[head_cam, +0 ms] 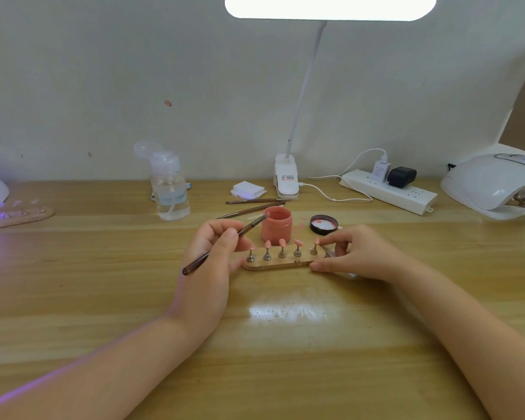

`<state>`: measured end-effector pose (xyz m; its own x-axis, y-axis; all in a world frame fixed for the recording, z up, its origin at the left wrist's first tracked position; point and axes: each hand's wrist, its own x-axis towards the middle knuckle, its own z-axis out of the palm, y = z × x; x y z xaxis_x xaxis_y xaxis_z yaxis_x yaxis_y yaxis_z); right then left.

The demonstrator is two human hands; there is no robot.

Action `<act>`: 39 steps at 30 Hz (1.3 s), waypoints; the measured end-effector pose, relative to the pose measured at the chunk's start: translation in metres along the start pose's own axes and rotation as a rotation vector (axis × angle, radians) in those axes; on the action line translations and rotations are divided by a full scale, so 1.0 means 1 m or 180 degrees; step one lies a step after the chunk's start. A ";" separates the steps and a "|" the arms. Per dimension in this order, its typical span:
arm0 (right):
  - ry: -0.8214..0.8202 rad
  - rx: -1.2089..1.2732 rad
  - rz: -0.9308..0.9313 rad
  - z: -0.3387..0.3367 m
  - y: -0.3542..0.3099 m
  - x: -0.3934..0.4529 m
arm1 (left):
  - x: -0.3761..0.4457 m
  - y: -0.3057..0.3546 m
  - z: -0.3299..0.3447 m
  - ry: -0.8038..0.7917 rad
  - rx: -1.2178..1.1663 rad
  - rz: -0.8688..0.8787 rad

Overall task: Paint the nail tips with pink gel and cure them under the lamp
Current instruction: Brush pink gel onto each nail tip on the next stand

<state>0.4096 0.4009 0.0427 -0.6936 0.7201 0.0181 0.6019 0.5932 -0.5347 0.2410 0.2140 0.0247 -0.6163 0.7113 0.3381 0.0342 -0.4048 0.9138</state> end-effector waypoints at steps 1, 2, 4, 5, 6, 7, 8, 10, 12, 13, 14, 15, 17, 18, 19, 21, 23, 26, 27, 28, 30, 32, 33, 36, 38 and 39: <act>-0.0010 -0.0048 -0.0015 0.000 -0.001 0.000 | 0.000 0.000 0.001 -0.0026 -0.0019 0.0006; 0.0009 -0.0078 -0.0026 0.001 -0.001 -0.001 | 0.001 0.000 0.001 -0.0058 -0.0038 0.0006; 0.0079 -0.0076 -0.0049 0.002 -0.002 -0.002 | 0.002 -0.001 0.002 -0.0117 -0.0094 -0.0022; 0.0112 -0.0036 -0.0070 0.002 -0.002 -0.002 | 0.002 -0.001 0.002 -0.0131 -0.0141 -0.0054; 0.0144 0.0011 -0.0101 0.003 -0.002 -0.003 | 0.003 -0.001 0.003 -0.0129 -0.0185 -0.0089; 0.0172 0.0068 -0.0141 0.003 -0.002 -0.003 | 0.003 -0.001 0.003 -0.0115 -0.0214 -0.0118; 0.0199 0.0134 -0.0193 0.004 -0.002 -0.004 | 0.004 -0.002 0.003 -0.0098 -0.0228 -0.0140; 0.0265 0.0232 -0.0290 0.005 -0.001 -0.004 | 0.005 -0.002 0.004 -0.0078 -0.0248 -0.0171; 0.0333 0.0249 -0.0332 0.007 0.000 -0.005 | 0.006 -0.002 0.005 -0.0089 -0.0268 -0.0185; 0.0355 0.0248 -0.0339 0.007 0.000 -0.005 | 0.006 -0.002 0.005 -0.0097 -0.0269 -0.0182; 0.0359 0.0250 -0.0348 0.008 0.000 -0.006 | 0.006 -0.002 0.005 -0.0100 -0.0264 -0.0174; 0.0327 0.0268 -0.0360 0.008 -0.001 -0.007 | 0.006 -0.002 0.005 -0.0090 -0.0258 -0.0168; 0.0202 0.0345 -0.0409 0.007 -0.003 -0.010 | 0.005 -0.002 0.004 -0.0012 -0.0269 -0.0182; 0.0169 0.0388 -0.0438 0.006 -0.005 -0.012 | 0.004 -0.001 0.003 0.0056 -0.0288 -0.0178; 0.0173 0.0468 -0.0461 0.003 -0.006 -0.014 | 0.003 0.000 0.002 0.0139 -0.0299 -0.0159; 0.0268 0.0712 -0.0499 -0.004 -0.010 -0.018 | 0.001 0.001 -0.002 0.0341 -0.0316 -0.0100; 0.0402 0.0797 -0.0541 -0.014 -0.014 -0.022 | 0.000 0.002 -0.006 0.0507 -0.0268 -0.0031; 0.0594 0.0919 -0.0624 -0.034 -0.017 -0.027 | -0.002 0.007 -0.003 0.0570 -0.0094 0.0079; 0.0697 0.0962 -0.0626 -0.042 -0.015 -0.029 | -0.004 0.009 -0.002 0.0523 -0.0014 0.0136; 0.0823 0.1000 -0.0599 -0.052 -0.011 -0.030 | -0.005 0.011 0.000 0.0450 0.0073 0.0187; 0.1087 0.1042 -0.0492 -0.072 0.004 -0.036 | -0.007 0.013 0.003 0.0240 0.0180 0.0274; 0.1309 0.1024 -0.0315 -0.091 0.029 -0.047 | -0.010 0.014 0.010 0.0071 0.0228 0.0302; 0.1407 0.1022 -0.0163 -0.099 0.044 -0.053 | -0.012 0.015 0.015 -0.0006 0.0269 0.0307; 0.1769 0.0962 0.0390 -0.116 0.096 -0.077 | -0.014 0.013 0.037 -0.0308 0.0241 0.0273; 0.2084 0.0967 0.0745 -0.125 0.130 -0.091 | -0.012 0.010 0.057 -0.0525 0.0160 0.0185; 0.2238 0.1004 0.0910 -0.129 0.146 -0.097 | -0.011 0.007 0.069 -0.0601 0.0139 0.0138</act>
<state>0.6159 0.4641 0.0724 -0.0574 0.9476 0.3142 0.5054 0.2990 -0.8094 0.3023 0.2430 0.0429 -0.4551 0.7905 0.4098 0.0942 -0.4149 0.9050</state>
